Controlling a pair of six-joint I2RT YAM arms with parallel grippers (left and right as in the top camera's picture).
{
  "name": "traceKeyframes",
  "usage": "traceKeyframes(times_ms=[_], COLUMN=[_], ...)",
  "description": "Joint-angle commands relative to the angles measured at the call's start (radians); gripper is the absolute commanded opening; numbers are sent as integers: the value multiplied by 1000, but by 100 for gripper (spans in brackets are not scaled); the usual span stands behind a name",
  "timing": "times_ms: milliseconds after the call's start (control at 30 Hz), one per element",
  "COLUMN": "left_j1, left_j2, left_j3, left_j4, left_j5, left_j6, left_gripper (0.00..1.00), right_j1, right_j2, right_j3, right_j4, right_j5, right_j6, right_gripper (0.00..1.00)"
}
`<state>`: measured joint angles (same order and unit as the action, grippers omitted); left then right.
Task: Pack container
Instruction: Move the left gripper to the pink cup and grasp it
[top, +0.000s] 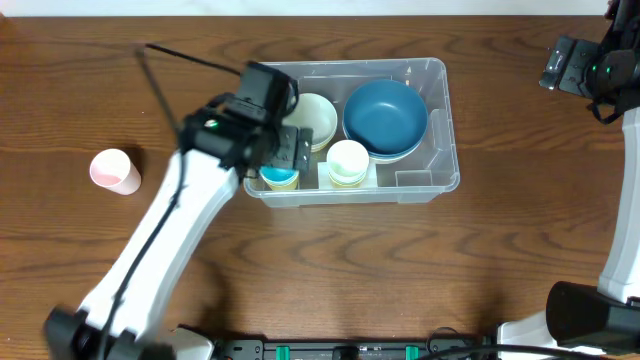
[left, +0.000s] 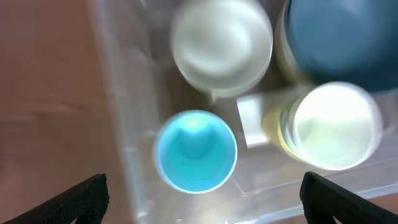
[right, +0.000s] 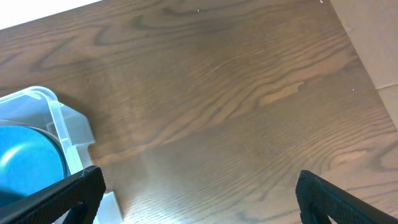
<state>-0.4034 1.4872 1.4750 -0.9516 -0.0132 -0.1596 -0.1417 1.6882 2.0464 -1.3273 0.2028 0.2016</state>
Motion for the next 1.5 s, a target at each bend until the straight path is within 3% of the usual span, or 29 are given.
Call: traceKeyframes(times_ms=[0,200,433,800,1300,1367,1467], left_j1=[13,137,375,581,621,621,621], left_j2=[-118,-188,-69,282,564,592,615], left_j3=[68,68,67,67,51,44,37], left_j4=[-7,22,26,-2,-13,-15,-21], left_j5=[-214,-498,-511,-348,-166,-151,-150], left_j6=[-3,-10,-126,-157,-156,-156,-156], left_gripper=[98,98,98,98,100,93,69], right_j1=[-2,-2,-2,-2,-2,-2,-2], right_j2=[-1,-1,-1,-1,-1,-1,-1], right_j3=[1,1,1,1,1,1,1], right_j4=[-1,-1,-1,-1,-1,-1,-1], right_j5=[7,7,7,7,7,7,7], right_j6=[11,11,11,11,11,11,11], right_gripper=[99,99,99,99,99,99,99])
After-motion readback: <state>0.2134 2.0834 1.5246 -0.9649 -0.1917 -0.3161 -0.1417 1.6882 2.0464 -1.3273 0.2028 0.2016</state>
